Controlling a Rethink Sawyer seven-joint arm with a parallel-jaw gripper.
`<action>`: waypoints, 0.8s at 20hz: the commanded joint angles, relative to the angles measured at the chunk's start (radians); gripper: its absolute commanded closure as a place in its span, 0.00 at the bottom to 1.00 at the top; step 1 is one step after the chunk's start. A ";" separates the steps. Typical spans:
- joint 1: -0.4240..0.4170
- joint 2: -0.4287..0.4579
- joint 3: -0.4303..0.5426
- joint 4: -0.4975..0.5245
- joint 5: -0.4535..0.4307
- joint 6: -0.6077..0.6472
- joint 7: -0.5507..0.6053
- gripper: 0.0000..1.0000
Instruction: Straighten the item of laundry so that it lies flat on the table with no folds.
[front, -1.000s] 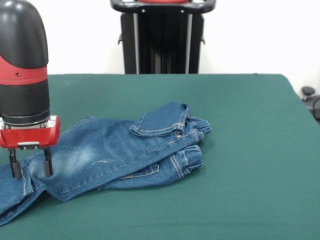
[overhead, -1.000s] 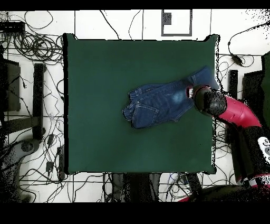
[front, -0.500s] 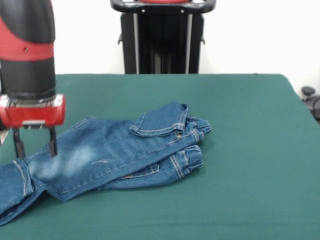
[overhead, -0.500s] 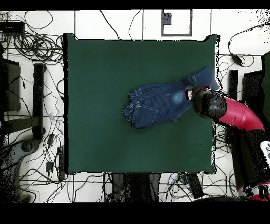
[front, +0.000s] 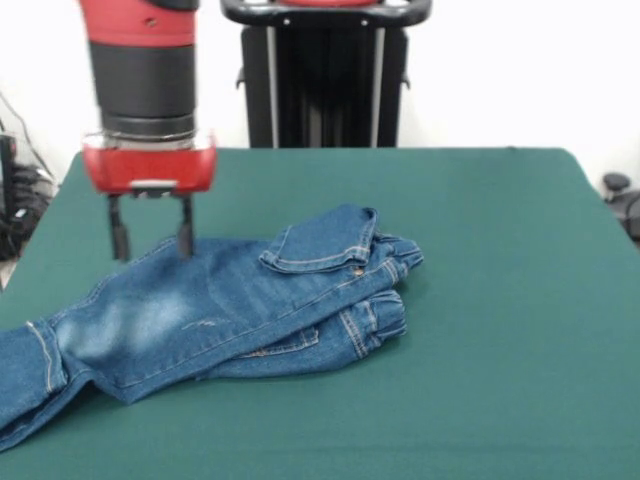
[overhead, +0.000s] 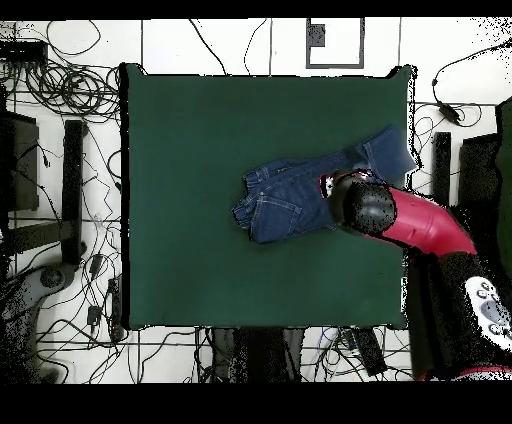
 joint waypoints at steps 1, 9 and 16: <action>0.124 0.003 -0.059 0.185 0.091 -0.088 0.398 0.00; 0.176 0.021 -0.083 0.199 0.123 -0.127 0.421 0.00; 0.208 0.034 -0.096 0.219 0.148 -0.176 0.455 0.00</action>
